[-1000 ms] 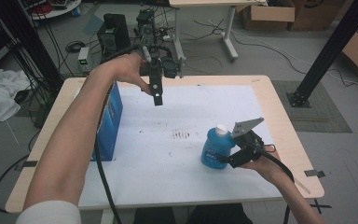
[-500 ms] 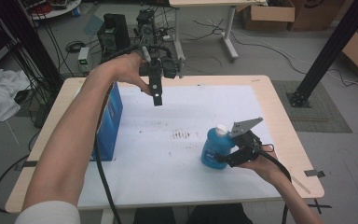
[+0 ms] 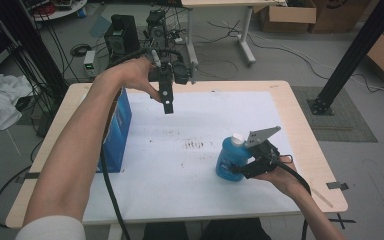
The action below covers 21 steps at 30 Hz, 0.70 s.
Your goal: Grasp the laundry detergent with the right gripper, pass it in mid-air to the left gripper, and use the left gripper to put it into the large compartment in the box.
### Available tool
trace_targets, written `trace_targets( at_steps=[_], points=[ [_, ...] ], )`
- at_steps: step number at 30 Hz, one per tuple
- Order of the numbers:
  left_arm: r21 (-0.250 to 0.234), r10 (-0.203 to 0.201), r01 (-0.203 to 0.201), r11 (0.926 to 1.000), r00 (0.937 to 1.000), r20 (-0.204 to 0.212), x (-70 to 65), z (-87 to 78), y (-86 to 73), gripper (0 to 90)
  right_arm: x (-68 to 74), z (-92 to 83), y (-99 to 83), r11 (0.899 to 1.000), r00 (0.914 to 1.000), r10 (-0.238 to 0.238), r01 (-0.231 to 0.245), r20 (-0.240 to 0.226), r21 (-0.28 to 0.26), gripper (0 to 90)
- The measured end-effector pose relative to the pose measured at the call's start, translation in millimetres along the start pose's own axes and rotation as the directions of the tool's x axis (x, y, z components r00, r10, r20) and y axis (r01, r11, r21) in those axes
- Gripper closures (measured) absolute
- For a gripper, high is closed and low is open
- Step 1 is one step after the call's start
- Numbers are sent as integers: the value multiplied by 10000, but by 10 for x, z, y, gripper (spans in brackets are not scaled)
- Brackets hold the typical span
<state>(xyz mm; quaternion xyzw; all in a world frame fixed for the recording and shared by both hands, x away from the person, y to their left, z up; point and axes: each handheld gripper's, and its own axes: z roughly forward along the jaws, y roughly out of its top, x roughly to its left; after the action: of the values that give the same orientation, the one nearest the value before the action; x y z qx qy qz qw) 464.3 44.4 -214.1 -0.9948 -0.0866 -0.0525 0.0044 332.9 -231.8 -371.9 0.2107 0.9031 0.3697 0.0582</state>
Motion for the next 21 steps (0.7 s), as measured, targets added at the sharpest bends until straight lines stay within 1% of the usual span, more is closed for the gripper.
trace_targets(
  at_steps=[8,16,17,21],
  points=[
    [-42,11,-11,10000,10000,-12,-2,6,-4,195,1,4,-23,9999,9999,-97,97,59,-126,332],
    [-36,-32,32,10000,10000,-13,-3,4,-12,195,-11,27,-44,9999,10000,11,-11,22,-159,354],
    [33,-10,10,10000,10000,8,-1,-1,-11,195,-14,35,-49,9998,10000,19,-18,40,-178,377],
    [12,-22,22,10000,10000,-4,-1,1,-19,196,-19,46,-62,9996,10000,43,-42,19,-274,400]
  ],
)
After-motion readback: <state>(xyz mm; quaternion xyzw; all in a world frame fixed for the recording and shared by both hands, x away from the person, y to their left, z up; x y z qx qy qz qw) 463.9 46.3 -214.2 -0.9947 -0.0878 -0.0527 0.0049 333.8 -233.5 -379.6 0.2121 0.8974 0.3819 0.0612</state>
